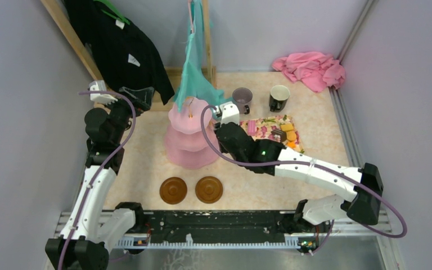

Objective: Serve the afternoon tea
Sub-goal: Place the desert on the desert table.

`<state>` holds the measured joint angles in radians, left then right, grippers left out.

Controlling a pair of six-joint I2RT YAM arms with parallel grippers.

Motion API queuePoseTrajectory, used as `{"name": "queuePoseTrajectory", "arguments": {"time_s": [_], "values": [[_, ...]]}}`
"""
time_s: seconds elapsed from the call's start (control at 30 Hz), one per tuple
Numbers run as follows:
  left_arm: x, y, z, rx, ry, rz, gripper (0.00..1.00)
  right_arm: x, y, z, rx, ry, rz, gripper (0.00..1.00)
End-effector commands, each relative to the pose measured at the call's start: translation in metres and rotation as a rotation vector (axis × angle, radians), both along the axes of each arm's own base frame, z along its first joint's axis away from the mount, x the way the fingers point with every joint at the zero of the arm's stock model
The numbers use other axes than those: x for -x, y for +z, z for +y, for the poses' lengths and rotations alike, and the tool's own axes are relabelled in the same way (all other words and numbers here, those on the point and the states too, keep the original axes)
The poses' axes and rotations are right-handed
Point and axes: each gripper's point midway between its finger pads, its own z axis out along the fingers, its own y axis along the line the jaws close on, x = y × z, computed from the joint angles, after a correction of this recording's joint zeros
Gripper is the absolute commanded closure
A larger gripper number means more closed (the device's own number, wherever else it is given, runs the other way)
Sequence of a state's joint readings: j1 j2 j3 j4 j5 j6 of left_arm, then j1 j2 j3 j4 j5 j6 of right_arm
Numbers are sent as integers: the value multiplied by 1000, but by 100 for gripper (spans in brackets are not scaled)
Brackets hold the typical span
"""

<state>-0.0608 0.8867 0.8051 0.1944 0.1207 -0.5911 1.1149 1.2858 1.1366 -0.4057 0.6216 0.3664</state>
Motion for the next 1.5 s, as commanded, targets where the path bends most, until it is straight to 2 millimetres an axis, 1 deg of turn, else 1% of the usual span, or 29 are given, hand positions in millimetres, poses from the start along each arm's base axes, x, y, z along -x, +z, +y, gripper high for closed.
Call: {"name": "queuePoseTrajectory", "arguments": {"time_s": [0.0,0.3,0.53,0.63,0.77,1.07,1.47], "values": [[4,12,0,-5,-3,-33,3,-4,34,6,-78,-4,-78,91],[4,11,0,-13,-4,-35,2,-10,39,16,-83,2,-106,91],[3,9,1,-18,0,-31,2,-18,34,24,-74,6,-115,91],[2,8,1,-19,-1,-30,2,-21,35,26,-77,8,-129,91],[0,6,-1,-15,-6,-25,2,-24,40,26,-84,11,-149,91],[-2,6,0,-16,-1,-28,3,-29,39,25,-74,7,-156,91],[-3,5,-1,-13,-5,-26,3,-37,29,24,-69,8,-142,92]]}}
